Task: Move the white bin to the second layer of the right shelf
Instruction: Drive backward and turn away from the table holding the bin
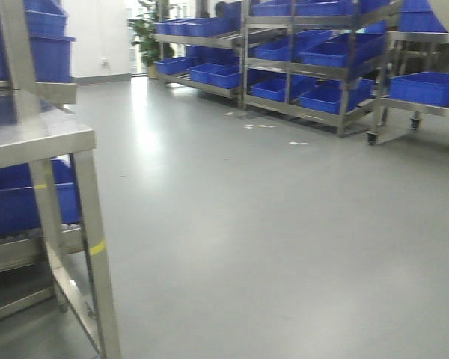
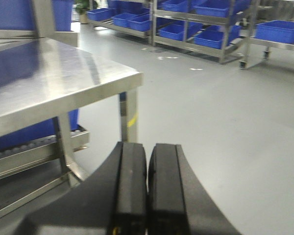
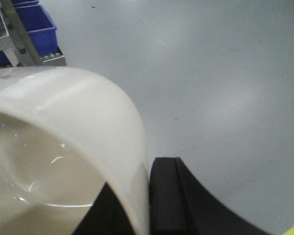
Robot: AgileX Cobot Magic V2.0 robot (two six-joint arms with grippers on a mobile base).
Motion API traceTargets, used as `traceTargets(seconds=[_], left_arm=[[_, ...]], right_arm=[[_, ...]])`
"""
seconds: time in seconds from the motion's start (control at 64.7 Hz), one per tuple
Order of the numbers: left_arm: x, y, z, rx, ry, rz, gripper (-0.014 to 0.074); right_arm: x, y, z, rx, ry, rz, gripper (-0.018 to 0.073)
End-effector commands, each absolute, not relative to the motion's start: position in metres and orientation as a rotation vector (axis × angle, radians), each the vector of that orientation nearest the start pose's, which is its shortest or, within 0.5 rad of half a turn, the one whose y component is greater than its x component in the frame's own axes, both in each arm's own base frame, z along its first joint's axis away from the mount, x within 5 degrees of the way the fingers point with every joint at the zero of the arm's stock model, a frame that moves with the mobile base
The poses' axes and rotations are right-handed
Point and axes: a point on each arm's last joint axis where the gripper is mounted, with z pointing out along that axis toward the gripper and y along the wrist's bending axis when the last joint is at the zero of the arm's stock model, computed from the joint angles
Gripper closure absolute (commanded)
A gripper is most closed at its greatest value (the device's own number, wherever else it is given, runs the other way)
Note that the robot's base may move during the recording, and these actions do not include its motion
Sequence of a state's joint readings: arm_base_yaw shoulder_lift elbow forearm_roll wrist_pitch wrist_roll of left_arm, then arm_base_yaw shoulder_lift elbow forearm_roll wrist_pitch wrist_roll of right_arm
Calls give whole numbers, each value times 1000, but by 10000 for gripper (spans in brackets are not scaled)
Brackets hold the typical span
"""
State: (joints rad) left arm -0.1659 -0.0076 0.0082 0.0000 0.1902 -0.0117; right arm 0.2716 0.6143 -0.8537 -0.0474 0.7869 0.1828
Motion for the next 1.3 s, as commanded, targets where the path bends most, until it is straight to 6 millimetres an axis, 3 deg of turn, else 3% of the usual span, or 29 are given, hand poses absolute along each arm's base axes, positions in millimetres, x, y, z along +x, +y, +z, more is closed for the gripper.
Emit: traceTargets(seconds=[0.0,1.283], left_arm=[[55,-10,193,123,1598,-149,512],[55,-10,193,123,1598,-149,512]], right_arm=[[103,25,394,-94,1923,243,501],[102,25,395,-94,1921,243,501]])
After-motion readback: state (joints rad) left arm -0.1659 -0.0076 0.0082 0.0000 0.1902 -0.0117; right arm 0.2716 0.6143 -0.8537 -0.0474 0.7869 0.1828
